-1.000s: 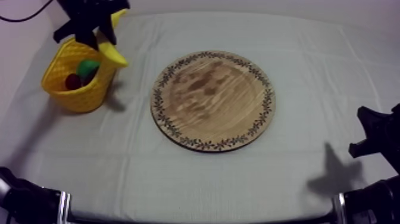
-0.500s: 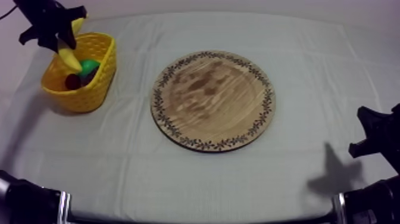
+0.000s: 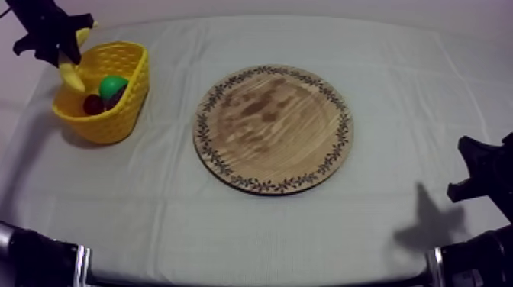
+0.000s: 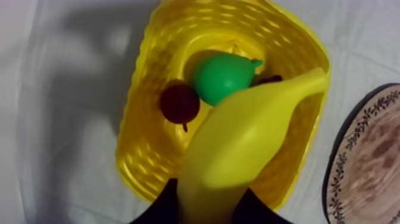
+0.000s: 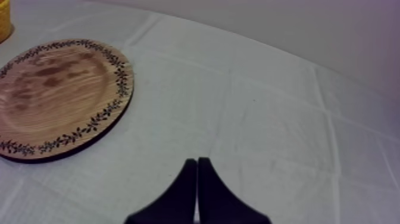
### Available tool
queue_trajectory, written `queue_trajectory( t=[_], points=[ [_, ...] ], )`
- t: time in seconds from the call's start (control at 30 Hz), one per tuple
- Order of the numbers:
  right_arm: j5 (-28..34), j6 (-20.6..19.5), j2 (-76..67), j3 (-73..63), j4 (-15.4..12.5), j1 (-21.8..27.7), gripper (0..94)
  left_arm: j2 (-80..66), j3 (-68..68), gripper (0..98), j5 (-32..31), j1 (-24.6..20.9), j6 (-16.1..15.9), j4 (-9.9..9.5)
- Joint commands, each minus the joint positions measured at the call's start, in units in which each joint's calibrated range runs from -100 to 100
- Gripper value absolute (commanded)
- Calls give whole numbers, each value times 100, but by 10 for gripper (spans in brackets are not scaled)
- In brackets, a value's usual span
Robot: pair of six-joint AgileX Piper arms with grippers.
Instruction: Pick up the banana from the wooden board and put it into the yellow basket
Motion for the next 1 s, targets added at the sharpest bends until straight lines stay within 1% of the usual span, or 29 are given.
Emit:
queue_trajectory(
  t=[0.0, 0.5, 0.73, 0.8, 0.83, 0.9, 0.97],
  points=[
    [-3, 0, 0, 5, -2, 0, 3, 95, -7, 129, -49, -1, -1, -3],
    [-3, -1, 0, 5, -2, 0, 3, 1254, 44, 133, -760, -4, 12, 57],
    [-3, -1, 0, 5, -2, 0, 3, 1632, 29, 164, -1040, 2, 22, 88],
    [-3, -1, 0, 5, -2, 0, 3, 1684, 40, 223, -1106, 3, 30, 90],
    [-3, -1, 0, 5, -2, 0, 3, 1702, 43, 272, -1130, 5, 40, 85],
    [-3, -1, 0, 5, -2, 0, 3, 1724, 43, 401, -1158, 8, 64, 77],
    [-3, -1, 0, 5, -2, 0, 3, 1732, 41, 551, -1174, 9, 90, 73]
  ],
)
